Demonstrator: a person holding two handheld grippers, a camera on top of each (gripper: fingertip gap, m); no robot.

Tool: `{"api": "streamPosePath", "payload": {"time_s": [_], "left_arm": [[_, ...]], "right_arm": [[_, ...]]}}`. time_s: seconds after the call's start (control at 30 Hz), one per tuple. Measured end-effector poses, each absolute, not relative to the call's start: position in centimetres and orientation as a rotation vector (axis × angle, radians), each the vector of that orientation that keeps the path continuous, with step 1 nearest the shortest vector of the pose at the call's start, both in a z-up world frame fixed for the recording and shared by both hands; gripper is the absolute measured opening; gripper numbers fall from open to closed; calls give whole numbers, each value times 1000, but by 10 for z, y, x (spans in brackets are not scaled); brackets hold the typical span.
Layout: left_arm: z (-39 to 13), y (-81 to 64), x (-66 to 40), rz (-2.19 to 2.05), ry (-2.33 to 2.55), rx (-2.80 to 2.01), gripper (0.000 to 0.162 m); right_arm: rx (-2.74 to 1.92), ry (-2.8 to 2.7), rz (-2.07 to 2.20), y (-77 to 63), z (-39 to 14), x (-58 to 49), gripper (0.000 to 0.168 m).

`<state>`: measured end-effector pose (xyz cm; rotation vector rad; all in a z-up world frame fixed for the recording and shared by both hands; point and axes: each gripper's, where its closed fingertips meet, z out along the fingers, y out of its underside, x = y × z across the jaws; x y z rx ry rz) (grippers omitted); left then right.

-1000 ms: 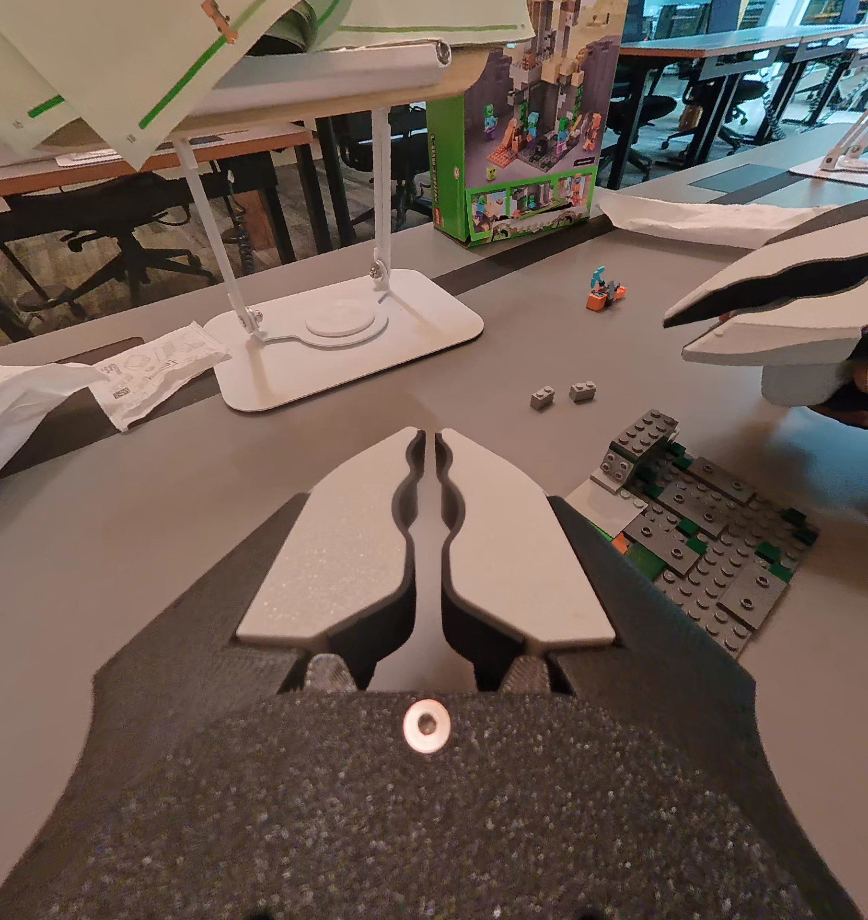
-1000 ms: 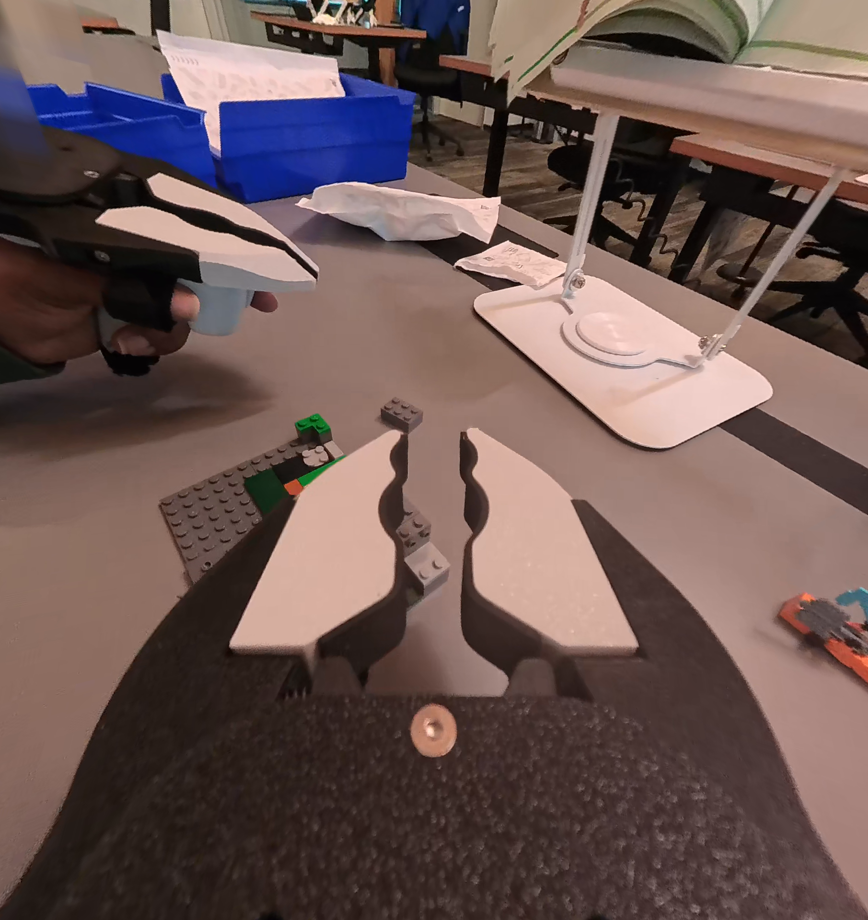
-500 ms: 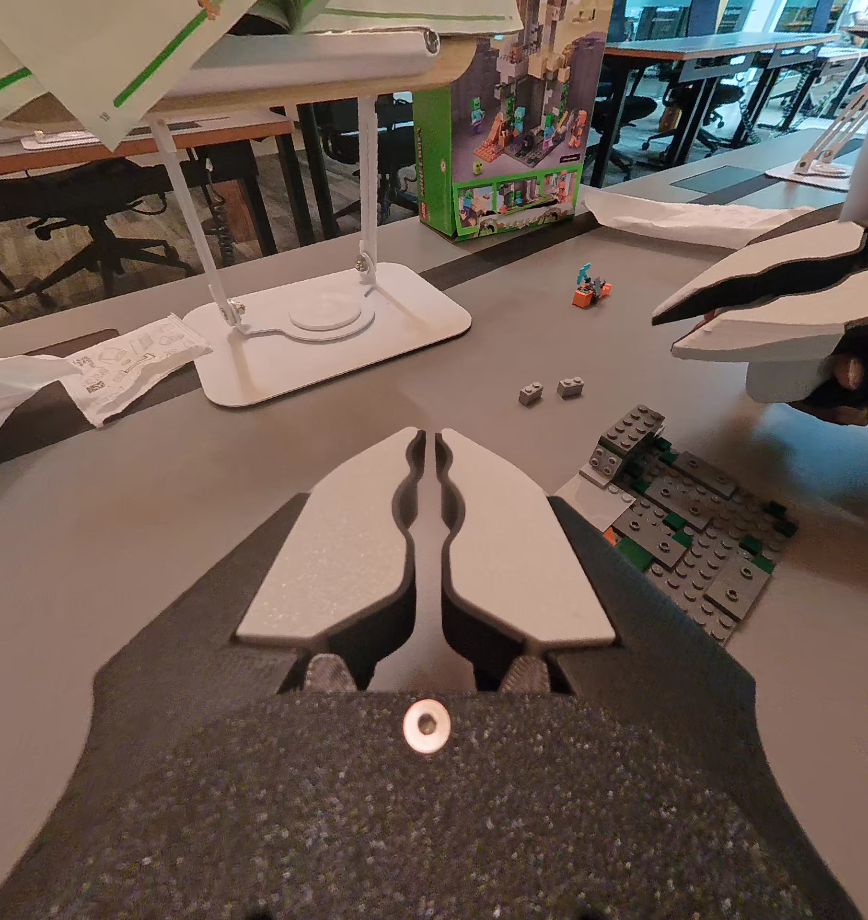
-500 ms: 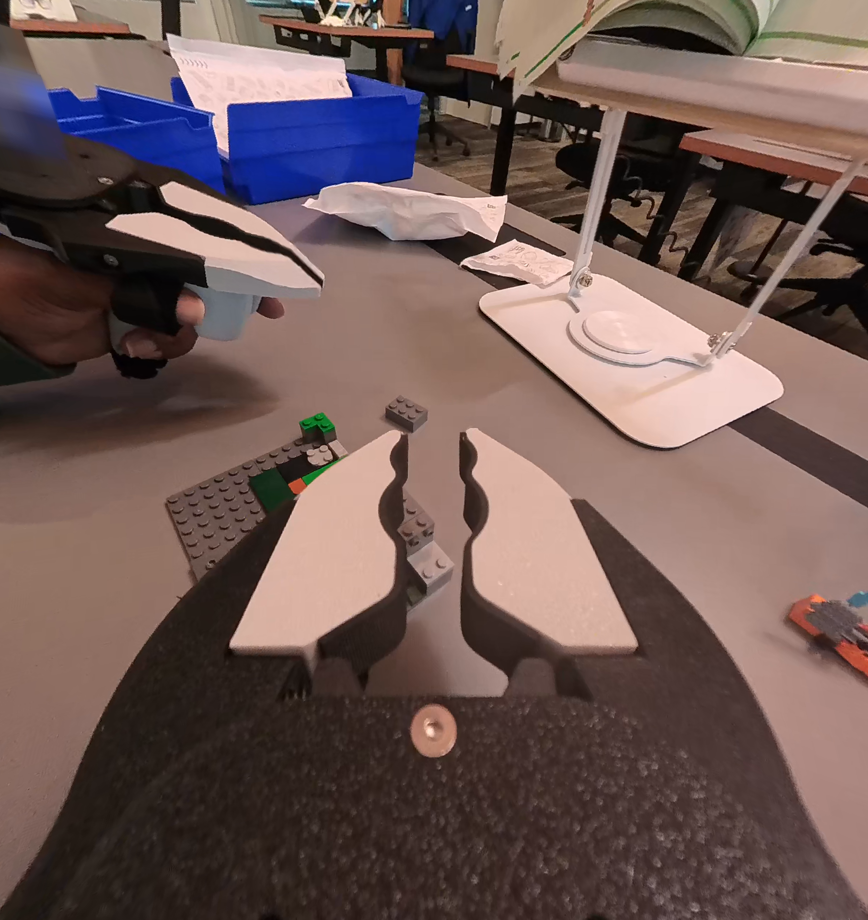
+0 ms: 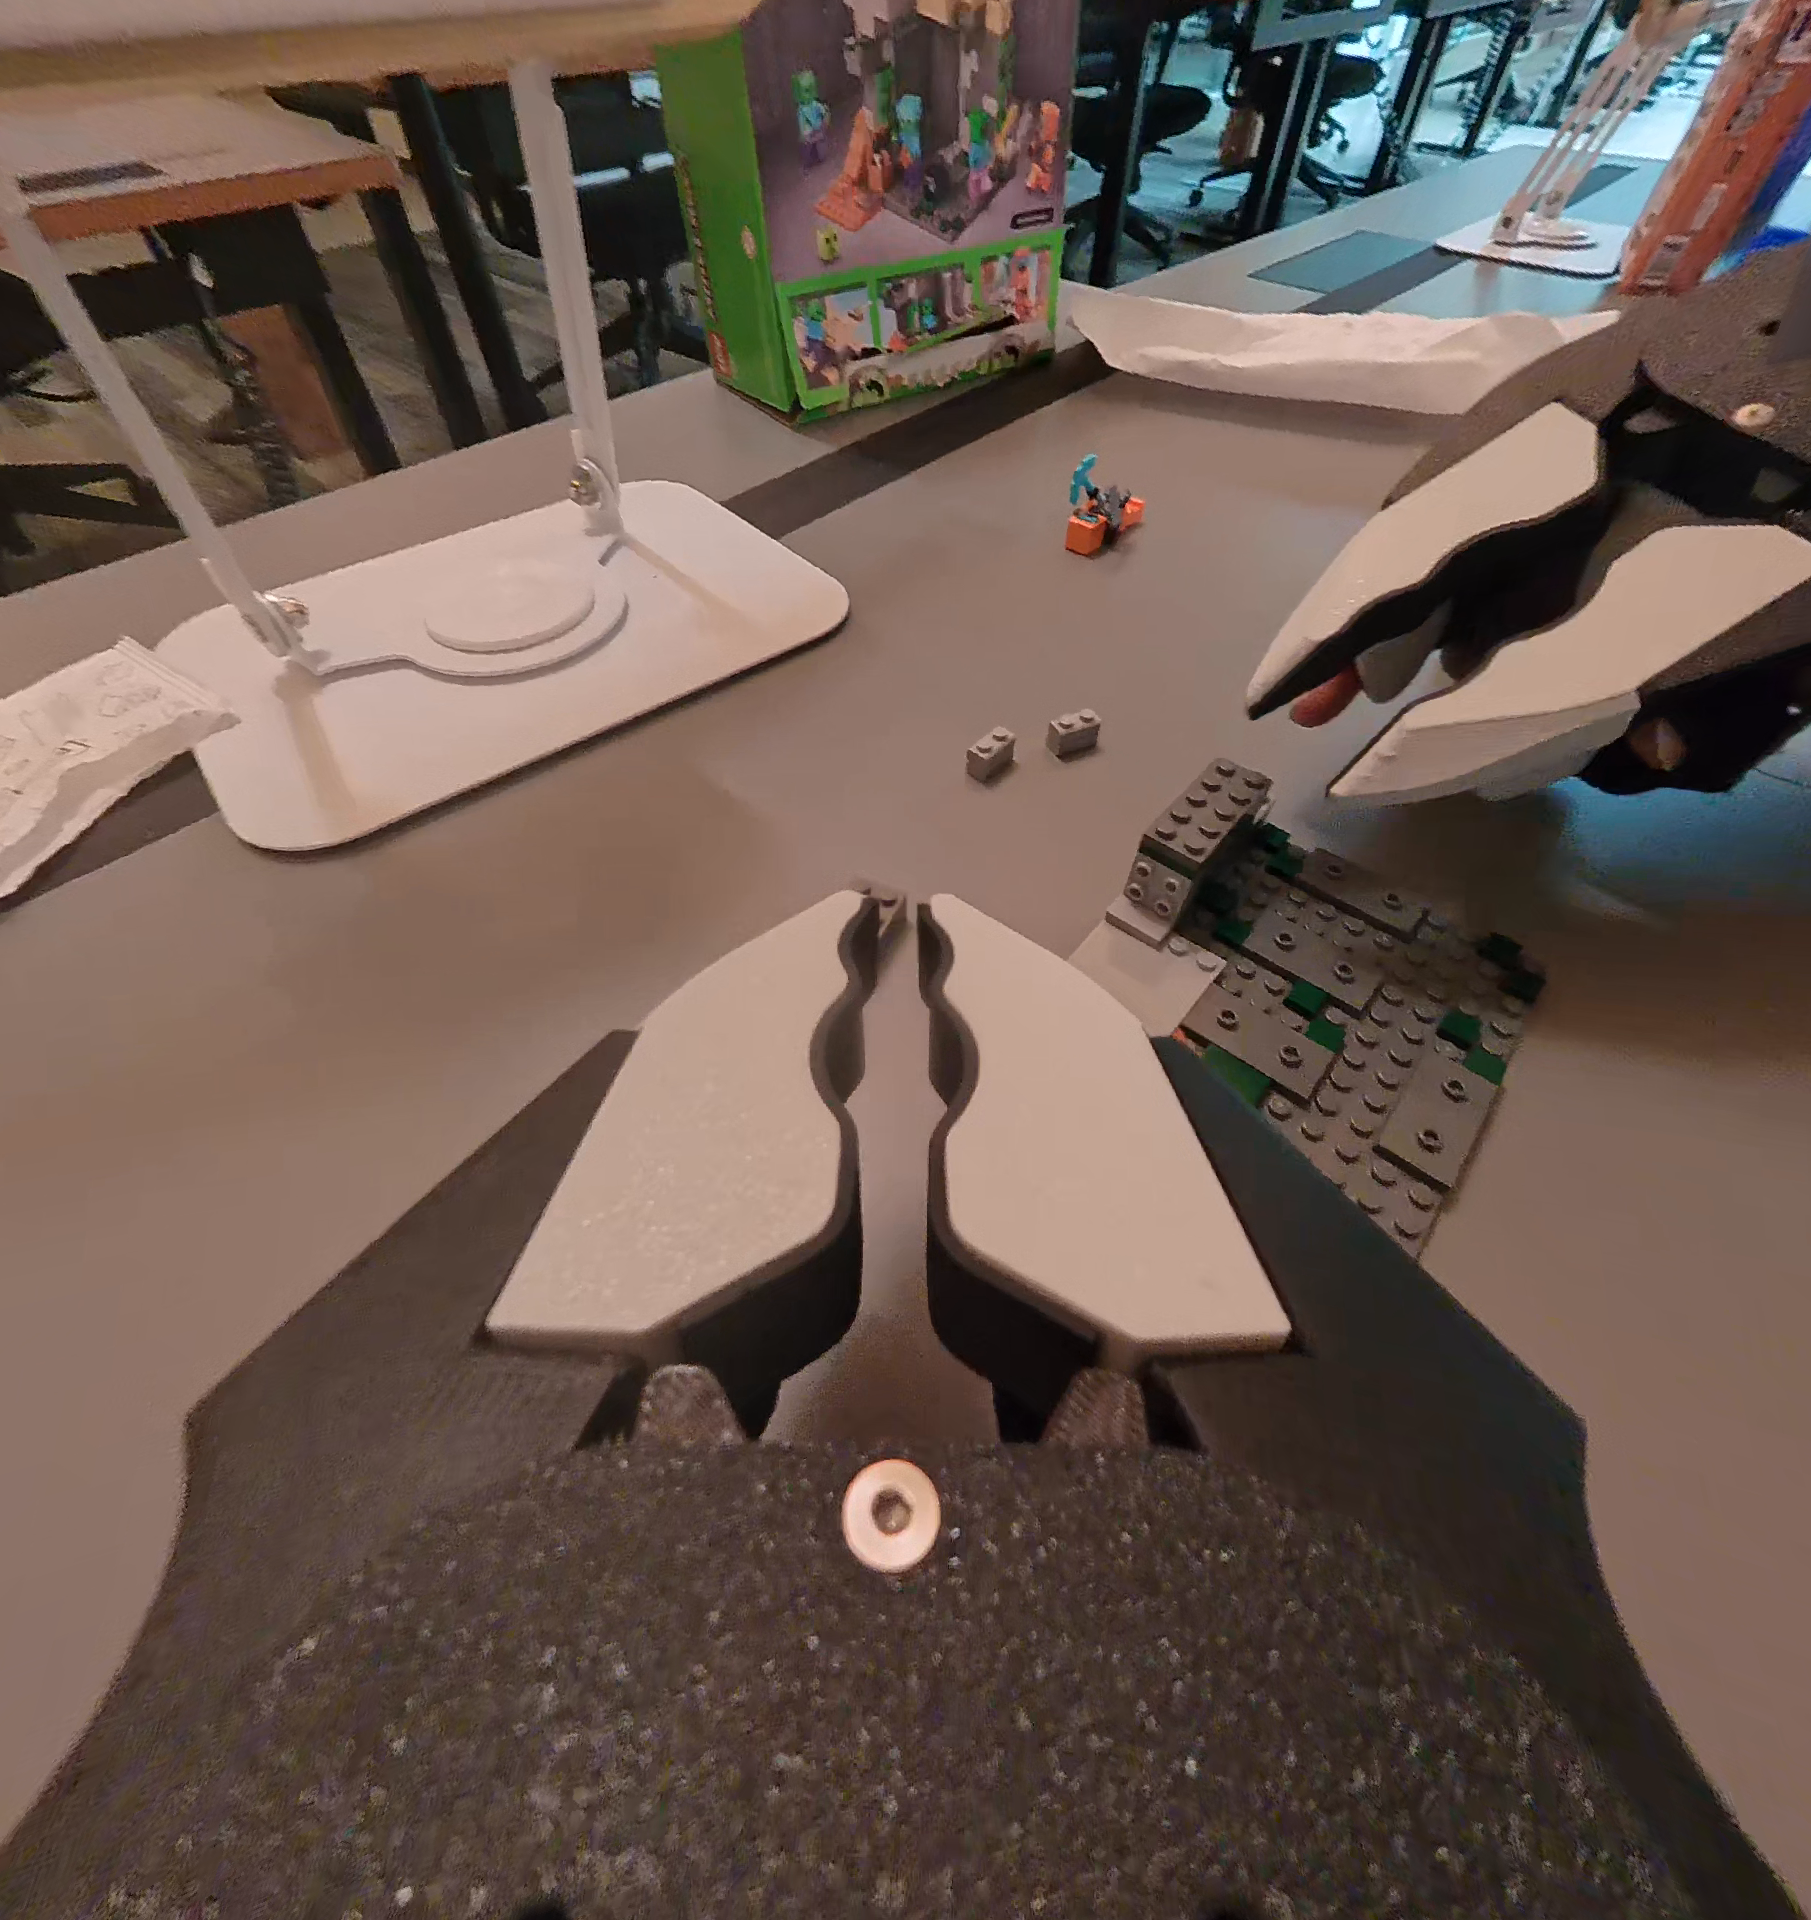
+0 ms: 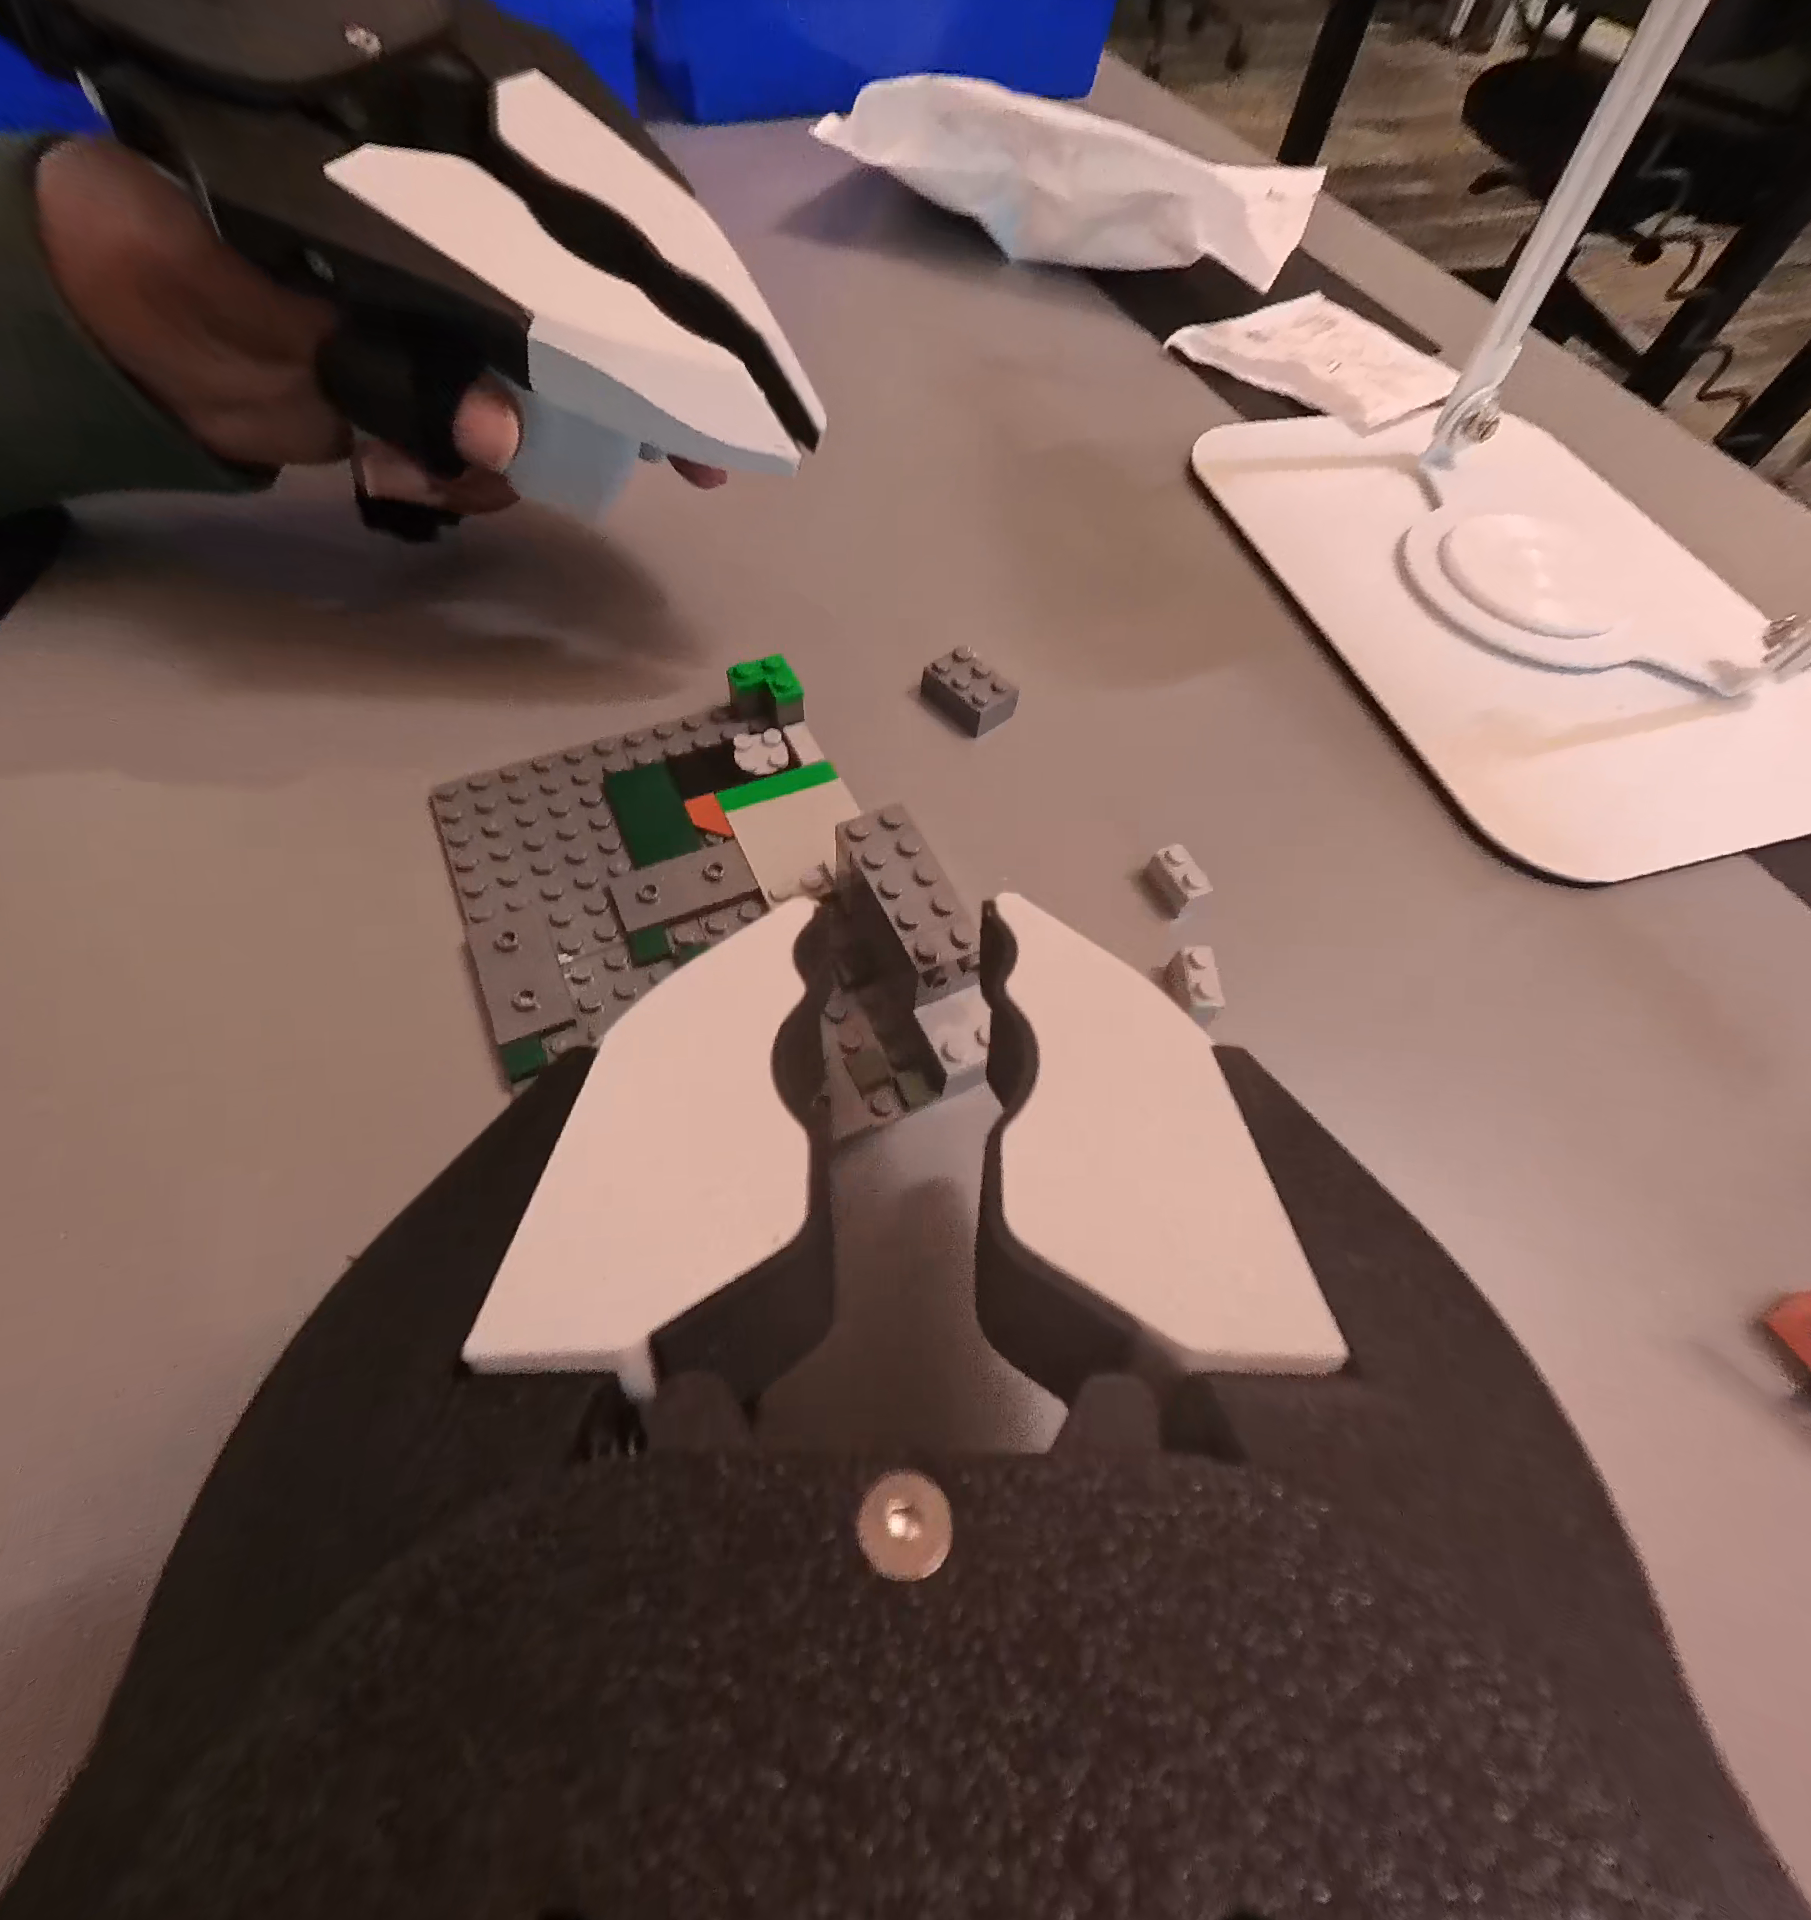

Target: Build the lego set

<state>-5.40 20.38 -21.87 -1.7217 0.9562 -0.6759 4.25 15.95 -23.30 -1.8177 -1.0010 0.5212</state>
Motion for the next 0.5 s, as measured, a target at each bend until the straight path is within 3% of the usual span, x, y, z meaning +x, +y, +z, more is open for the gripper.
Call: {"api": "streamPosePath", "payload": {"time_s": [0.5], "left_arm": [[-229,204,-40,-727,1066,-1724,6]], "right_arm": [[-1859,-1041,461,163,-248,44,31]]}}
